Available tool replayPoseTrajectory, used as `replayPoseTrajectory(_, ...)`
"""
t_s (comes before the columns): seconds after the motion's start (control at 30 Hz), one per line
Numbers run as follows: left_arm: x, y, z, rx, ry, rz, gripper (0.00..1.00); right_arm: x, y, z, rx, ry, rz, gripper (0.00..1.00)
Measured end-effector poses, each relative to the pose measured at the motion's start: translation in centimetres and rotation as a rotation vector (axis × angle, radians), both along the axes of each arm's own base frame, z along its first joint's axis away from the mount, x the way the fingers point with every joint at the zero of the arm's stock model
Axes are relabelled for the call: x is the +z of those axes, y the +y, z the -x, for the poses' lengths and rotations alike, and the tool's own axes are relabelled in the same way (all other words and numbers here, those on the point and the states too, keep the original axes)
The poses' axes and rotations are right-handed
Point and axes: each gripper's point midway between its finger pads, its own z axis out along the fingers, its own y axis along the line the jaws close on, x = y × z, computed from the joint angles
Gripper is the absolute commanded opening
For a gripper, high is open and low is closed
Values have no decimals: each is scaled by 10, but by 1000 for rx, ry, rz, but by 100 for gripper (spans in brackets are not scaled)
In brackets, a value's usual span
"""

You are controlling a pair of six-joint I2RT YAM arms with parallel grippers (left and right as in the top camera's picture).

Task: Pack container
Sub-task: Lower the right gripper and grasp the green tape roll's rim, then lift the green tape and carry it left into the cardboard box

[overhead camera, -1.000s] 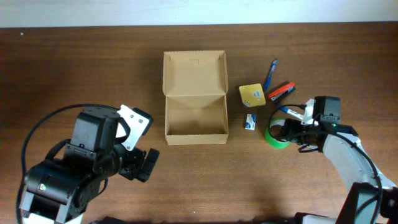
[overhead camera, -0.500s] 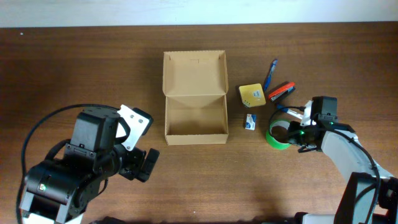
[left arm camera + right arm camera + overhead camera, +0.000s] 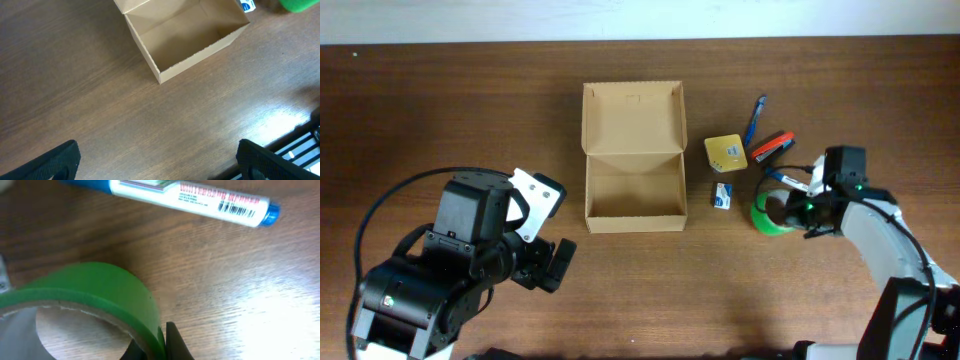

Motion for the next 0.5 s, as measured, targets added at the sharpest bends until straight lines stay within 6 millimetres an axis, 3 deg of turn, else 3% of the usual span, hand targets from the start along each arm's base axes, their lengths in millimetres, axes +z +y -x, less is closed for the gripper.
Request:
replayPoseTrajectory(0.3, 0, 0, 0, 0, 0, 0, 99, 65, 3, -35, 21, -66, -19, 4)
replayPoseTrajectory(0.5, 0, 0, 0, 0, 0, 0, 99, 110, 39, -60, 130, -147, -21, 4)
